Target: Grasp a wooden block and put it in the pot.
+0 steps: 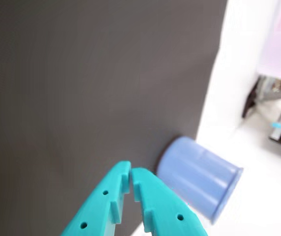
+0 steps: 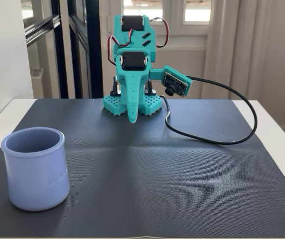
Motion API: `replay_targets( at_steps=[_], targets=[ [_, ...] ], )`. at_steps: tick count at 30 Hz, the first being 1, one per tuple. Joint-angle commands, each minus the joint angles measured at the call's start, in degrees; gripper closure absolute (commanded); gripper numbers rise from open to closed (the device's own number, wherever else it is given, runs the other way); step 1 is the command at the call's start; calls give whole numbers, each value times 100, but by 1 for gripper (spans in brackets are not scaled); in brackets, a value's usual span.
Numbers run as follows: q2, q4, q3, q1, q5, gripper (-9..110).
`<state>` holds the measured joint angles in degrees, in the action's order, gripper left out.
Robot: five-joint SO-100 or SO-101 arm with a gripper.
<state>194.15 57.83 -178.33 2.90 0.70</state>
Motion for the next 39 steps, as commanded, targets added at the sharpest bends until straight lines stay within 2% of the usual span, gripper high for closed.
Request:
replay_targets(
  at_steps=[1,10,39],
  targets=[
    [44,-44,35,53,-9,101],
    [44,-53,35,53,-536,101],
    [44,-53,35,53,-519,101]
  ],
)
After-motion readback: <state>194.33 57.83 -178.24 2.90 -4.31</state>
